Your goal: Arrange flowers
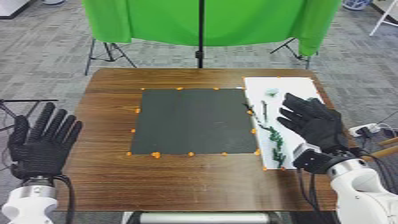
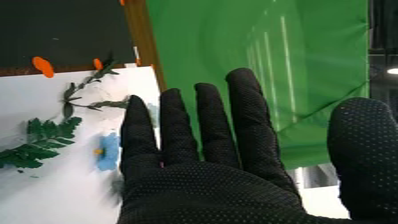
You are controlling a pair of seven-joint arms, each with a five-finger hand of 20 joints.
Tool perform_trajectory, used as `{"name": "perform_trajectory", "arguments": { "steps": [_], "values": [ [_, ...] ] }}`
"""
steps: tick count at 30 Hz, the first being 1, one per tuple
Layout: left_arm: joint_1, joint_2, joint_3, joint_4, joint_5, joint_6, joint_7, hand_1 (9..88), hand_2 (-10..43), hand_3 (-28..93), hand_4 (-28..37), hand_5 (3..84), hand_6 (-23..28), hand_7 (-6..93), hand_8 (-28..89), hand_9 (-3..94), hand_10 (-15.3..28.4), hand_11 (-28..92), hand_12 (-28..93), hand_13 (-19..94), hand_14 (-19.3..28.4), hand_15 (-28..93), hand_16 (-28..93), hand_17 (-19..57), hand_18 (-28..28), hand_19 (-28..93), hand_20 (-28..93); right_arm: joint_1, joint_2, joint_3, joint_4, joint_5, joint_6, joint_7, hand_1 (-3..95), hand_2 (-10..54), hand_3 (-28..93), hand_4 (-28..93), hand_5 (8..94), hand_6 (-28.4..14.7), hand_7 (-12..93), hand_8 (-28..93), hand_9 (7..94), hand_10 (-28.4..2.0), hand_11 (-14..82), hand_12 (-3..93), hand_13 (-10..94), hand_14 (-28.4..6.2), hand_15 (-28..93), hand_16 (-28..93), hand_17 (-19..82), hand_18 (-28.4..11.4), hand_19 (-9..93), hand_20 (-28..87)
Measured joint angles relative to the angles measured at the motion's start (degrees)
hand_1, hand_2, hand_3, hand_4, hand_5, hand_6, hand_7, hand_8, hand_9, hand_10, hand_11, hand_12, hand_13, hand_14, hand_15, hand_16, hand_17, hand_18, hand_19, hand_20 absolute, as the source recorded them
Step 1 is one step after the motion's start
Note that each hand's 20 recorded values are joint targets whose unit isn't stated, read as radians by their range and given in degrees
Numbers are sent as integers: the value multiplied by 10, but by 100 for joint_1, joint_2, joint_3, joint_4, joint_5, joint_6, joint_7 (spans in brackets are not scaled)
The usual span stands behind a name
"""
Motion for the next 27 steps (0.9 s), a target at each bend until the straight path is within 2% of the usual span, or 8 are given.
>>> {"name": "perform_trajectory", "arguments": {
  "steps": [8,10,13,16,18,20,23,27],
  "values": [
    [-7,0,0,4,15,7,-1,190,169,691,-283,350,66,43,-79,248,120,78,65,180,100,20,-10,-43,96,228,103,5,16,2,0,-31,-40,6,61,150,846,-274,451,-18,93,-101,374,-99,36,89,292,-111,96,100,124,-122,184,170],
    [-11,4,0,4,18,7,-2,190,166,699,-283,354,68,44,-79,250,119,78,65,186,101,23,-9,-43,97,231,104,6,19,4,-1,-37,-43,15,80,139,839,-273,449,-20,95,-100,375,-108,37,96,325,-131,116,124,121,-139,241,188],
    [-17,4,-1,5,26,7,-5,193,163,706,-283,356,70,44,-79,259,121,81,67,202,102,31,-7,-43,99,238,106,11,22,9,-18,-114,-40,82,132,94,834,-266,459,-38,106,-103,398,-145,46,110,390,-150,135,176,119,-162,345,202],
    [-21,4,-7,6,36,6,-12,197,160,710,-283,363,73,44,-78,267,124,85,69,219,110,40,-4,-42,102,241,107,10,84,-87,-146,-694,156,347,185,40,844,-268,475,-46,115,-109,411,-154,55,112,420,-143,149,204,123,-168,393,199],
    [-21,4,-11,6,38,6,-15,199,159,711,-283,367,74,45,-77,271,126,86,71,226,115,52,0,-41,103,242,107,-7,189,-273,-218,-1469,450,447,217,7,837,-263,495,-46,121,-114,455,-154,82,118,467,-131,258,216,136,-173,470,208],
    [-21,4,-17,6,38,6,-15,196,158,716,-283,374,75,48,-76,275,126,89,73,228,116,59,0,-41,103,244,108,-46,313,-468,-231,-2308,720,415,235,-26,831,-263,517,-51,121,-114,517,-154,161,156,496,-129,448,217,145,-180,541,219],
    [-20,4,-18,6,36,13,-16,198,159,715,-283,391,81,62,-74,302,133,111,86,243,122,85,5,-41,105,250,110,-101,470,-677,-206,-3175,993,381,267,-85,821,-272,564,-49,139,-118,575,-167,464,264,518,-142,724,264,186,-194,655,277],
    [-20,1,-14,6,29,32,-20,199,160,716,-283,407,86,69,-76,330,141,133,98,261,125,119,3,-44,110,263,114,-38,639,-989,-70,-3952,1155,783,292,-95,786,-282,598,-45,137,-115,598,-163,573,330,555,-148,801,333,221,-213,728,336]
  ]
}}
